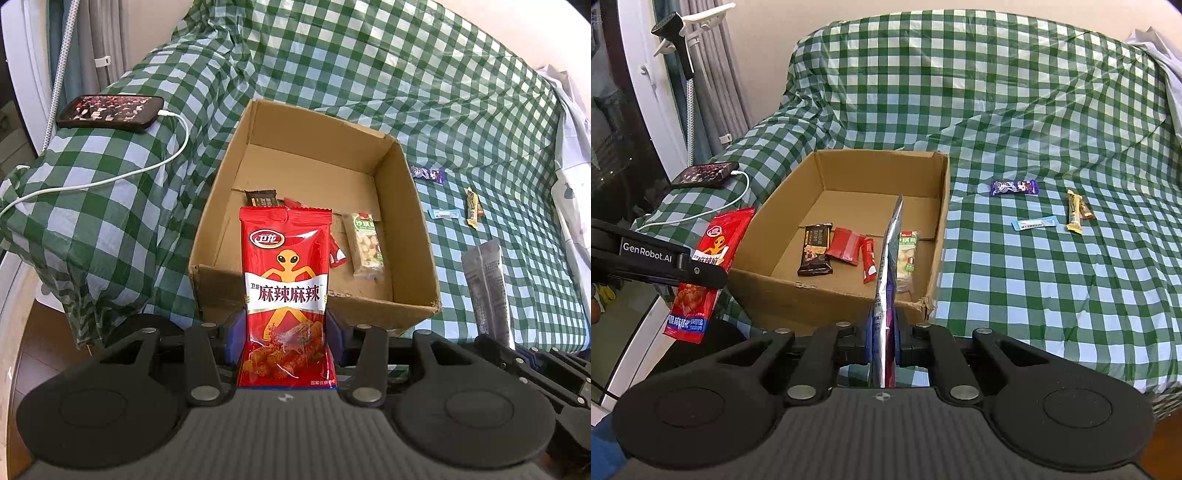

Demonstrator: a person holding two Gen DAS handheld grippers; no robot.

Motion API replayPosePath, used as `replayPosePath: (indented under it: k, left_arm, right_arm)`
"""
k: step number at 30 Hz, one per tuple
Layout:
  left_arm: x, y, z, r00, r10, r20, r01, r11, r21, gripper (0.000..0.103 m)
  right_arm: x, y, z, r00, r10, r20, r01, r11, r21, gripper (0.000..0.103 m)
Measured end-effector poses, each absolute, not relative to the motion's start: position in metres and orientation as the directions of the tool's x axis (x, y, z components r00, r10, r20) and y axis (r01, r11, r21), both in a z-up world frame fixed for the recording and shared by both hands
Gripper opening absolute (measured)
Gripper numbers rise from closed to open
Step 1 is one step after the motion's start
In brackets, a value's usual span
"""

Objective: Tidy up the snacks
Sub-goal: 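Carry the silver stick pack and red spicy pack over the box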

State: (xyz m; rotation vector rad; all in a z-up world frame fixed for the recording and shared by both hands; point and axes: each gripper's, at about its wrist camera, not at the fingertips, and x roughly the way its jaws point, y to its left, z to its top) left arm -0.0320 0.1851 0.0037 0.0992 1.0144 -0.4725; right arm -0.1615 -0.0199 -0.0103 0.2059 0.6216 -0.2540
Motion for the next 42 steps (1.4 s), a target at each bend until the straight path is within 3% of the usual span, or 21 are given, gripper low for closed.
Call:
replayPosePath:
  k: [26,42]
  left_arm:
    - [0.056,0.142,0.002,0.45,-0.333,-0.829,0.414,0.9,-0.136,0.05]
    - [0.112,0.099,-0.043,0.398,-0.297,-0.868,0.438,0.893,-0.105,0.05]
  right_arm:
    - [-0.068,-0.041,-0.007,0.784,-0.114,-0.61,0.239,0.963,0.127,0.011]
    - [0.006,-0.058,-0.035,0.745,-0.069,-0.663,0.227,0.961,0.156,0.011]
